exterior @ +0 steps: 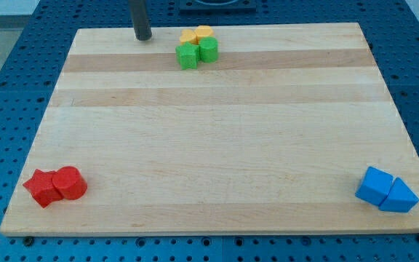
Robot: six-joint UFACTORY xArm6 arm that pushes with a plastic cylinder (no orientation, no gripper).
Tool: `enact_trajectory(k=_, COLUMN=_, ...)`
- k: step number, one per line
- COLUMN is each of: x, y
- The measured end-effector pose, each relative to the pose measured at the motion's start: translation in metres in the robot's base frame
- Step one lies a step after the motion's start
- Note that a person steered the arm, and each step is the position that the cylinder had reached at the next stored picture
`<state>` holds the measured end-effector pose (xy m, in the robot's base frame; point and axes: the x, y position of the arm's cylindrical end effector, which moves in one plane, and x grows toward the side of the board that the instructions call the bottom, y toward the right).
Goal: Move the blue cube to the center of the board
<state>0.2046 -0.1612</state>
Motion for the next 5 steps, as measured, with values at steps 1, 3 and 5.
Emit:
enact_trajectory(k=1, x=0.057, y=-0.02)
enact_trajectory(k=3, x=0.186, y=0.013)
enact_trajectory(k=5, x=0.194, y=0.043)
